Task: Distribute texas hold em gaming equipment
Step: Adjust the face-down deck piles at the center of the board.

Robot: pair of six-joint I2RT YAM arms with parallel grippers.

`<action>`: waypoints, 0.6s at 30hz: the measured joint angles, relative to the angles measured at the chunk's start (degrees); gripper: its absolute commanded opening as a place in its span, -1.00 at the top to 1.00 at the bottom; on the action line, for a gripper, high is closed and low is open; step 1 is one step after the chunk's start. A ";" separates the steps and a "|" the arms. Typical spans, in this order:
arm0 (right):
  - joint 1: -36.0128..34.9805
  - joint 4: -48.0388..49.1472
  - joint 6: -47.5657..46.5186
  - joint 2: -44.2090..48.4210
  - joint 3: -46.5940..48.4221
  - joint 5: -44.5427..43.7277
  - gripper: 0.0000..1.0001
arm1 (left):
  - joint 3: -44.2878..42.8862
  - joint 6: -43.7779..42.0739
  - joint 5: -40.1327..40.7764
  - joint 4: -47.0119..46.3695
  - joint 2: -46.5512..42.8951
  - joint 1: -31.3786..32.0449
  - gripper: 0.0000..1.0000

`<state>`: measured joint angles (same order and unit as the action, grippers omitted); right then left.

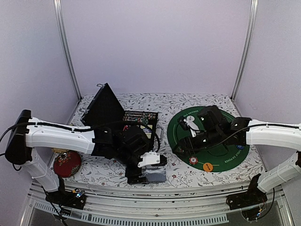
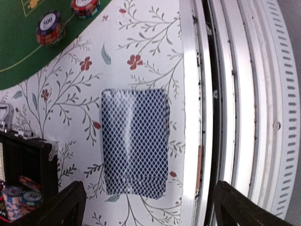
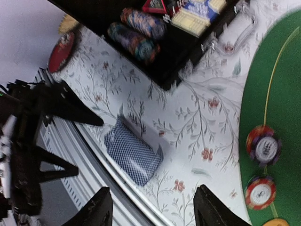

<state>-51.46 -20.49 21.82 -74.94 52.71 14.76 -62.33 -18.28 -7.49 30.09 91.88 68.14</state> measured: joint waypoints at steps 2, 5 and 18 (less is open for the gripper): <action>-1.95 -2.23 2.93 -1.22 -1.73 -0.11 0.29 | 1.11 0.39 0.79 1.60 -0.74 -0.33 -0.61; -6.05 -6.64 7.63 -5.42 -2.82 -0.94 0.80 | 1.42 3.45 1.68 3.06 -2.12 -1.60 -0.08; -9.66 -6.78 13.38 -23.06 -0.13 1.64 0.95 | 6.73 16.24 1.31 4.85 2.78 -9.14 0.60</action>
<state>-61.12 -27.27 35.20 -98.00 52.58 16.40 -55.59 -2.04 -6.17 34.94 94.65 59.00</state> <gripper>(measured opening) 0.027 0.215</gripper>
